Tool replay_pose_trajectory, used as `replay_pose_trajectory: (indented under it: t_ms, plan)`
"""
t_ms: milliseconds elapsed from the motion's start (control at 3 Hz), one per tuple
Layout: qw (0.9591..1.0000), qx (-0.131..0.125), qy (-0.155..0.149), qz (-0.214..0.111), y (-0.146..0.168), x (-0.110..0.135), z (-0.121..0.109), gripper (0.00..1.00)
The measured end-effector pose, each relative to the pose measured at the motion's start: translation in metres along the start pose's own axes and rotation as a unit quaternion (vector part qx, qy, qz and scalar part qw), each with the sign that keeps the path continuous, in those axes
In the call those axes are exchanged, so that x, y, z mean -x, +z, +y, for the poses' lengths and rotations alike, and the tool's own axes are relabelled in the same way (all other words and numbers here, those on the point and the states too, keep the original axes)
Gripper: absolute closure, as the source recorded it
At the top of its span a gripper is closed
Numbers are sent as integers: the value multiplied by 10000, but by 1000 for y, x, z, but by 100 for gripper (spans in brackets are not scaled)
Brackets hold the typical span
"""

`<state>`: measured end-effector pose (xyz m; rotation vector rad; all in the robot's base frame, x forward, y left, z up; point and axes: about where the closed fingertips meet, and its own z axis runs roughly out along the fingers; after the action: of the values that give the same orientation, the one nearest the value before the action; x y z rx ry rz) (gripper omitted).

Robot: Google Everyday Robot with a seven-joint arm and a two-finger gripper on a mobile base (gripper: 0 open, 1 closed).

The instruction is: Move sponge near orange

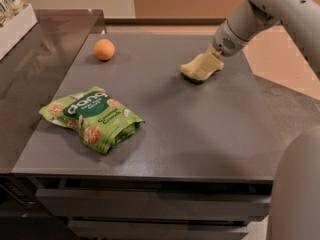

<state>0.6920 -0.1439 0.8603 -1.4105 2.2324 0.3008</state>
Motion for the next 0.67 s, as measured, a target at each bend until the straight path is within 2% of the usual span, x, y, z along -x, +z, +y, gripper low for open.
replay_pose_trajectory:
  t_ms: [333,667]
  plan:
    - [9996,14,-188,-208,-8,25,7,95]
    - [9981,74,-423,-439,-3,62,22,100]
